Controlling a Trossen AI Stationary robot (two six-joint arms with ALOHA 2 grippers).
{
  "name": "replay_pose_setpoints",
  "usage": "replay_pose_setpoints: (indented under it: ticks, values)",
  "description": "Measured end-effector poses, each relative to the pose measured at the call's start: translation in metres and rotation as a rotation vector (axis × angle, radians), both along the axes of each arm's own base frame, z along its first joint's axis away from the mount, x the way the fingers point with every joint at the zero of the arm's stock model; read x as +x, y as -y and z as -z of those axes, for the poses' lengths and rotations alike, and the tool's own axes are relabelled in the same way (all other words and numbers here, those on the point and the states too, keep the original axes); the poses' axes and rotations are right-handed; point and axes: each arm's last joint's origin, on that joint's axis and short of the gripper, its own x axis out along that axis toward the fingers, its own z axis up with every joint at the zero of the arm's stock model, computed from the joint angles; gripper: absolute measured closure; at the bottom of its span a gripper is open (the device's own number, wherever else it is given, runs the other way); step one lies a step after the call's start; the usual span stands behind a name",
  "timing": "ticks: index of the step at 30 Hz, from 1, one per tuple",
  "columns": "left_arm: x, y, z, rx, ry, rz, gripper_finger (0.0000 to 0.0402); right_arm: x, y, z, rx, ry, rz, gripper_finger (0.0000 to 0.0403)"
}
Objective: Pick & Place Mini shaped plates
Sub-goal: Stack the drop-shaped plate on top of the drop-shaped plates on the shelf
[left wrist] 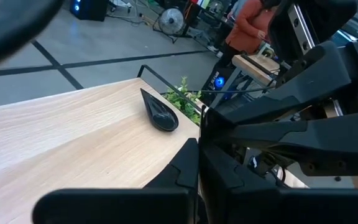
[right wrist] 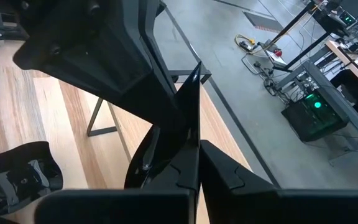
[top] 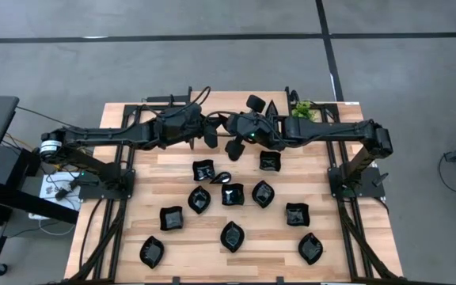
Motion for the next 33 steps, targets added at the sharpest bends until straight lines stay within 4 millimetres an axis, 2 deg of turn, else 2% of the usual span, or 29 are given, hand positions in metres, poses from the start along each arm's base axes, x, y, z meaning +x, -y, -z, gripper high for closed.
replay_pose_setpoints:
  ticks: [7, 16, 22, 28, 33]
  values:
    - [0.0, 0.0, -0.001, 0.0, 0.008, 0.006, 0.0365, 0.0, 0.0, 0.0, 0.001, -0.001, -0.001, 0.0402]
    - [-0.001, 0.001, -0.002, 0.003, 0.011, 0.015, 0.0294, -0.001, 0.001, 0.0, -0.013, -0.006, 0.025, 0.0402]
    - [-0.012, 0.003, -0.013, 0.036, 0.027, 0.04, 0.0251, -0.002, 0.006, 0.001, -0.009, -0.012, 0.041, 0.0403]
    - [-0.034, 0.006, -0.028, 0.102, 0.026, 0.048, 0.0229, -0.01, 0.025, 0.008, 0.056, -0.051, 0.14, 0.0403]
    - [-0.046, 0.007, -0.016, 0.077, 0.013, 0.043, 0.0227, -0.031, 0.056, 0.011, 0.226, -0.012, 0.308, 0.0403]
